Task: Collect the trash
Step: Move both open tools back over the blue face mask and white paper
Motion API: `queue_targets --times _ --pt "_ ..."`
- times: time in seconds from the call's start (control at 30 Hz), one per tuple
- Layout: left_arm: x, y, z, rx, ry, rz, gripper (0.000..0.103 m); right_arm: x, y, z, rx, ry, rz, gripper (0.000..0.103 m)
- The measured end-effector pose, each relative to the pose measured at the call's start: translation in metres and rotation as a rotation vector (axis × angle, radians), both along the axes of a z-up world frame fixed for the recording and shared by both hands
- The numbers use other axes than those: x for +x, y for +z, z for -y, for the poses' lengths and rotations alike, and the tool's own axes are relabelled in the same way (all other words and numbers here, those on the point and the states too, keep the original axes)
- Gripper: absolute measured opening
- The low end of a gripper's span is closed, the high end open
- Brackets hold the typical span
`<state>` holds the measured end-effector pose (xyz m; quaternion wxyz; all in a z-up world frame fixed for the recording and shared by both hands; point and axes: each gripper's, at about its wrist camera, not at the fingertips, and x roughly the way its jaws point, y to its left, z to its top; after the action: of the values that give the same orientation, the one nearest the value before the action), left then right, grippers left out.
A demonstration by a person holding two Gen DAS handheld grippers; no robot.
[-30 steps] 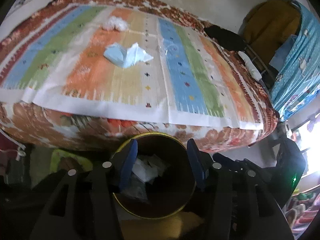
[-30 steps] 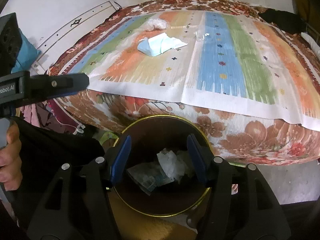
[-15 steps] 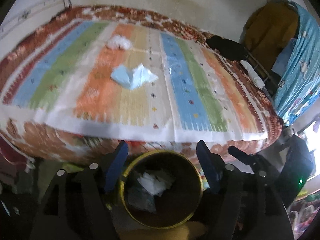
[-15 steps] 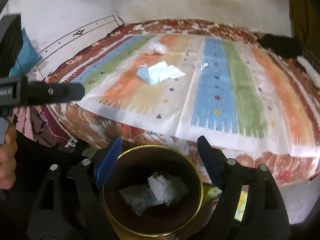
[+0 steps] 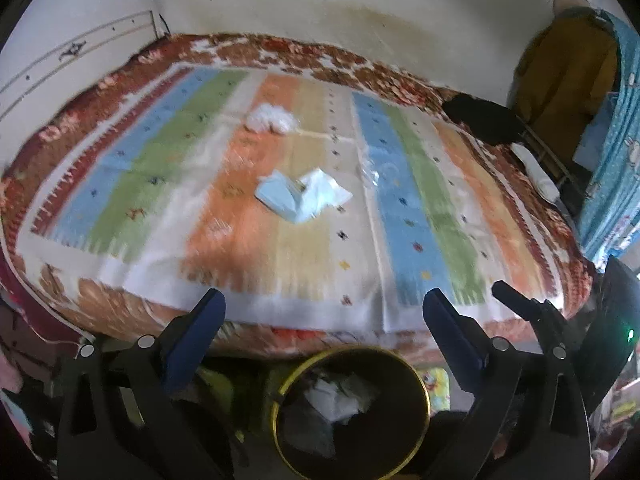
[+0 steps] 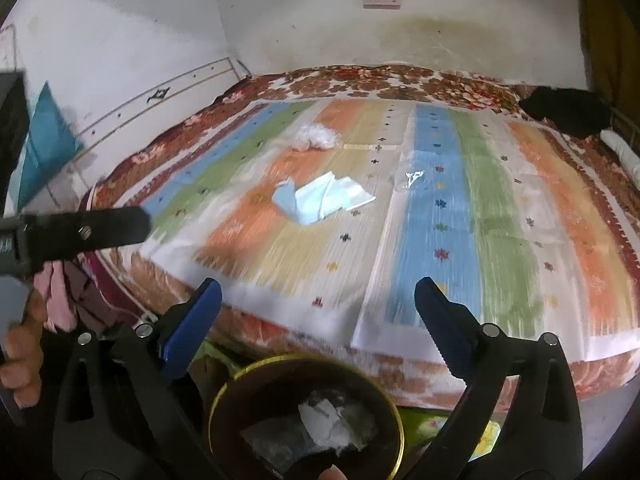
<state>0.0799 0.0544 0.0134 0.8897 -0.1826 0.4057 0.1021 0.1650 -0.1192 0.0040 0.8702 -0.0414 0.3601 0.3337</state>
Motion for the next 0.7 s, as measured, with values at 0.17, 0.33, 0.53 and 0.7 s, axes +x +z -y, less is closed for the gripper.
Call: queue_targets --times 0.17,0.33,0.53,0.7 --pt "0.019 0.002 -0.012 -0.005 0.012 -0.016 0.097 0.031 -0.002 -0.002 0.023 -0.042 -0.028 0.094" --pt "0.037 0.000 -0.018 -0.024 0.024 -0.023 0.097 0.048 -0.004 -0.010 -0.006 -0.053 -0.017 0.094" --pt "0.059 0.003 -0.029 -0.013 0.067 -0.013 0.097 0.065 -0.003 -0.024 -0.019 -0.037 0.021 0.094" --pt "0.081 -0.006 -0.038 0.015 0.067 -0.059 0.097 0.086 -0.015 -0.041 -0.067 -0.016 0.035 0.094"
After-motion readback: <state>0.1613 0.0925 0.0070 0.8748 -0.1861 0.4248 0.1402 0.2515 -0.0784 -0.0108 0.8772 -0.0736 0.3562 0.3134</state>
